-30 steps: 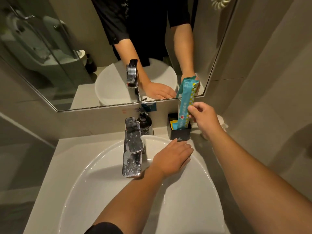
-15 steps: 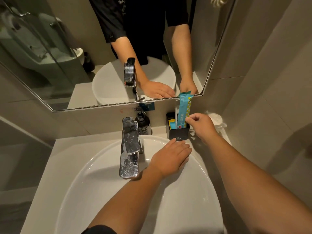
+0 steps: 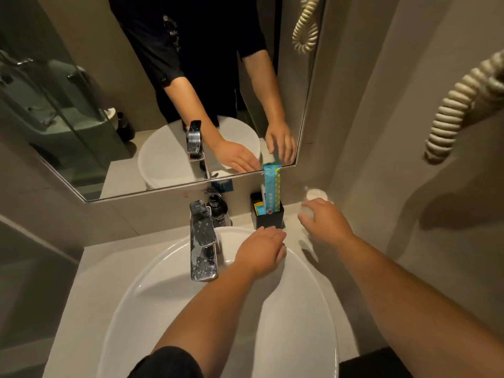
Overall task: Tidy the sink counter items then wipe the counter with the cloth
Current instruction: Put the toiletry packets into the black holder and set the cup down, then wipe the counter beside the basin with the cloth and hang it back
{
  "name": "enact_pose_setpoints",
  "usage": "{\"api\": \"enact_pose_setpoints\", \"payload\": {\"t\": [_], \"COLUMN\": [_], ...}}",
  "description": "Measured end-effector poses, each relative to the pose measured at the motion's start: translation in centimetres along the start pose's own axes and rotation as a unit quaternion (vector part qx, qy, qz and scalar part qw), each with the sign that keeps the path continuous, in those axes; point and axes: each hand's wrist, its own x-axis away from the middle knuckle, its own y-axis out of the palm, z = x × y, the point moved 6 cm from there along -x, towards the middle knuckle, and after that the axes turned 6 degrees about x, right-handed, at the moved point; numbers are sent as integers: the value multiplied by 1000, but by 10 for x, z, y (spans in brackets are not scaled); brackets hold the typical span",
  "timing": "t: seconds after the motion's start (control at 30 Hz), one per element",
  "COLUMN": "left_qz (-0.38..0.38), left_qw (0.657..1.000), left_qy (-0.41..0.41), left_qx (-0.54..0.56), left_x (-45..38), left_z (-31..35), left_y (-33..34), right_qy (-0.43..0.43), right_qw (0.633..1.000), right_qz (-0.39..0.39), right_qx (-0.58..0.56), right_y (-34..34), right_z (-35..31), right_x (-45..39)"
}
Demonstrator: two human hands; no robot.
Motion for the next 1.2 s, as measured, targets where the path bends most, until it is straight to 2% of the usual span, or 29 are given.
{"api": "enact_pose_setpoints", "payload": {"t": [0.13,0.27,0.57,0.83,1.2], "left_qz": [66,84,64,79,101], "left_qw": [995,992,992,989,981], "left_qy": [-78,-77,-61,-67,-136], "left_qx": [-19,-59,-85,-108,-92], "left_x": [3,10,44,81,185], "left_z": [14,31,54,75,125], "left_y": [-34,-57,-79,-90,-75], "right_qy": [-28,-37,-48,-62,-117], "right_qw": [995,988,984,986,985], "right_qz": [-16,-48,-23,-4,-25], "right_qx": [89,141,168,155,121], "right_y": [-18,-29,-42,-57,-48], "right_z": [-3,-12,-33,-42,-59], "right_x": [31,64,112,151,237]}}
